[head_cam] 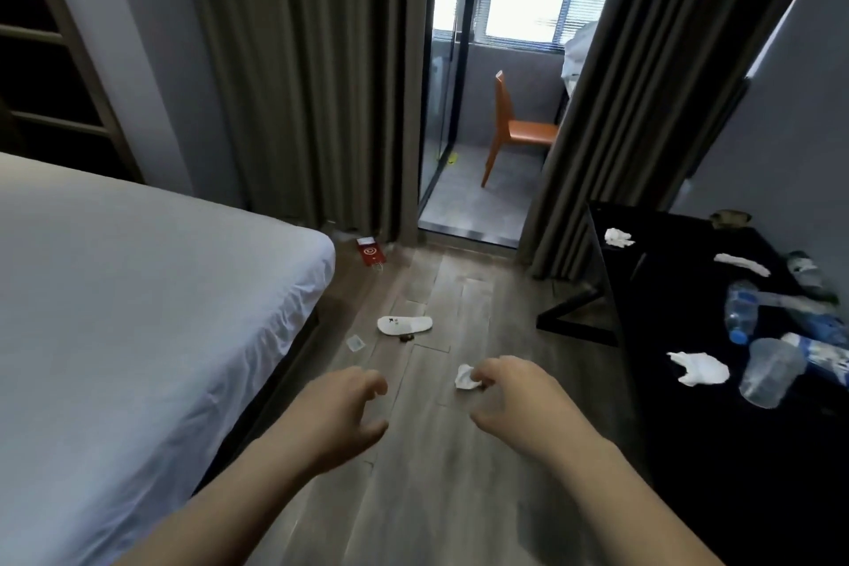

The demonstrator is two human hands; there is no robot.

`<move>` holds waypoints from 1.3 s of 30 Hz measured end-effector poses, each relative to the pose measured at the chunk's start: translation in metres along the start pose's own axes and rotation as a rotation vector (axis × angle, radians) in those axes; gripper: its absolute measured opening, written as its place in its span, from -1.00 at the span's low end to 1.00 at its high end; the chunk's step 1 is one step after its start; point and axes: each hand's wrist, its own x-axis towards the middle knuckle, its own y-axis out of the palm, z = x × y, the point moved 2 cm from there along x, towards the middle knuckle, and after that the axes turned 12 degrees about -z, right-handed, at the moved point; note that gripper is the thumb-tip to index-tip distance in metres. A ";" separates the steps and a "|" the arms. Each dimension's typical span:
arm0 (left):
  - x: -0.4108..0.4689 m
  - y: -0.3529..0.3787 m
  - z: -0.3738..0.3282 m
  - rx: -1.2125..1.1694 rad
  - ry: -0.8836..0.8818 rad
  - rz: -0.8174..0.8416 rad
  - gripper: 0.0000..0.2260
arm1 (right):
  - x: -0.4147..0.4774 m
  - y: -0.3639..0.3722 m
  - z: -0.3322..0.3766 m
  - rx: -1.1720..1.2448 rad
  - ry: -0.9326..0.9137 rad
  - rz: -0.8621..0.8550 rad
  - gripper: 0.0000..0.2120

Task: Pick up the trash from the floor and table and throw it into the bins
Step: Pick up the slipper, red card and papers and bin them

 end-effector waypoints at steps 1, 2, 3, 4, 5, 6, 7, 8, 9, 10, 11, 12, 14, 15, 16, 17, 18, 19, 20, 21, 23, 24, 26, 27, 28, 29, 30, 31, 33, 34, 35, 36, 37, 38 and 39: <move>0.019 0.001 0.013 -0.005 0.001 -0.005 -0.68 | 0.021 0.005 0.002 0.002 0.009 -0.006 -0.58; 0.037 0.000 0.027 -0.010 0.002 -0.010 -0.68 | 0.042 0.009 0.005 0.000 0.013 -0.013 -0.59; 0.055 -0.001 0.040 -0.019 0.003 -0.010 -0.67 | 0.062 0.013 0.009 -0.007 0.015 -0.011 -0.59; 0.071 -0.003 0.053 -0.027 -0.001 0.000 -0.66 | 0.081 0.016 0.014 -0.013 0.022 0.004 -0.59; 0.088 -0.006 0.066 -0.033 -0.004 0.010 -0.66 | 0.100 0.020 0.019 -0.012 0.030 0.015 -0.59; 0.105 -0.008 0.079 -0.032 -0.002 0.021 -0.66 | 0.118 0.024 0.024 -0.009 0.035 0.019 -0.60; 0.122 -0.010 0.091 -0.022 0.008 0.028 -0.66 | 0.135 0.028 0.028 -0.009 0.037 0.018 -0.61; 0.138 -0.011 0.102 -0.015 0.012 0.036 -0.66 | 0.151 0.032 0.031 -0.007 0.042 0.023 -0.62; 0.153 -0.010 0.113 -0.013 0.011 0.042 -0.66 | 0.166 0.036 0.034 -0.006 0.046 0.027 -0.62; 0.167 -0.010 0.122 -0.018 0.007 0.050 -0.66 | 0.181 0.039 0.036 -0.003 0.052 0.033 -0.61; 0.179 -0.008 0.130 -0.029 0.002 0.057 -0.66 | 0.194 0.043 0.037 -0.004 0.056 0.040 -0.61; 0.190 -0.006 0.138 -0.042 -0.003 0.068 -0.66 | 0.208 0.048 0.036 -0.003 0.061 0.050 -0.61; 0.213 -0.001 0.152 -0.057 0.000 0.076 -0.66 | 0.236 0.056 0.034 0.002 0.073 0.068 -0.62; 0.225 0.002 0.159 -0.060 0.004 0.076 -0.66 | 0.251 0.060 0.032 0.000 0.078 0.076 -0.62; 0.238 0.004 0.165 -0.062 0.005 0.077 -0.66 | 0.266 0.064 0.029 -0.004 0.080 0.084 -0.62; 0.252 0.007 0.172 -0.060 0.005 0.079 -0.66 | 0.283 0.068 0.026 -0.007 0.079 0.090 -0.62; 0.267 0.009 0.178 -0.053 0.003 0.082 -0.67 | 0.300 0.071 0.023 -0.008 0.077 0.096 -0.61; 0.282 0.012 0.184 -0.043 0.000 0.085 -0.68 | 0.318 0.074 0.020 -0.010 0.070 0.097 -0.60; 0.298 0.015 0.190 -0.033 -0.002 0.089 -0.70 | 0.335 0.077 0.016 -0.010 0.066 0.098 -0.59; 0.315 0.018 0.196 -0.025 -0.006 0.095 -0.72 | 0.353 0.080 0.012 -0.005 0.065 0.100 -0.59; 0.351 0.023 0.206 -0.012 -0.012 0.111 -0.76 | 0.389 0.085 0.003 0.013 0.069 0.102 -0.60; 0.370 0.024 0.210 -0.003 -0.007 0.118 -0.78 | 0.407 0.087 -0.002 0.020 0.073 0.099 -0.60; 0.409 0.025 0.216 0.008 -0.004 0.119 -0.82 | 0.442 0.089 -0.012 0.032 0.083 0.099 -0.61; 0.427 0.025 0.219 0.003 -0.012 0.115 -0.82 | 0.460 0.090 -0.016 0.038 0.084 0.102 -0.61; 0.445 0.027 0.222 -0.005 -0.022 0.108 -0.81 | 0.478 0.090 -0.020 0.039 0.080 0.107 -0.61; 0.462 0.030 0.225 -0.014 -0.035 0.105 -0.79 | 0.496 0.091 -0.024 0.034 0.070 0.112 -0.61; 0.477 0.033 0.230 -0.024 -0.046 0.105 -0.77 | 0.513 0.093 -0.027 0.027 0.060 0.117 -0.60; 0.491 0.037 0.235 -0.035 -0.057 0.109 -0.76 | 0.530 0.094 -0.030 0.023 0.053 0.123 -0.60; 0.517 0.044 0.246 -0.046 -0.069 0.118 -0.74 | 0.561 0.099 -0.034 0.022 0.054 0.131 -0.60; 0.530 0.047 0.253 -0.046 -0.071 0.125 -0.73 | 0.576 0.101 -0.035 0.022 0.058 0.137 -0.61; 0.542 0.049 0.260 -0.045 -0.074 0.134 -0.72 | 0.590 0.105 -0.036 0.021 0.058 0.146 -0.61; 0.556 0.052 0.268 -0.043 -0.076 0.142 -0.71 | 0.605 0.110 -0.037 0.020 0.055 0.157 -0.61; 0.570 0.055 0.276 -0.043 -0.078 0.154 -0.70 | 0.620 0.116 -0.037 0.016 0.054 0.169 -0.61; 0.585 0.059 0.286 -0.042 -0.080 0.167 -0.69 | 0.637 0.122 -0.038 0.011 0.058 0.182 -0.61; 0.602 0.063 0.297 -0.042 -0.080 0.179 -0.68 | 0.654 0.130 -0.039 0.008 0.066 0.190 -0.61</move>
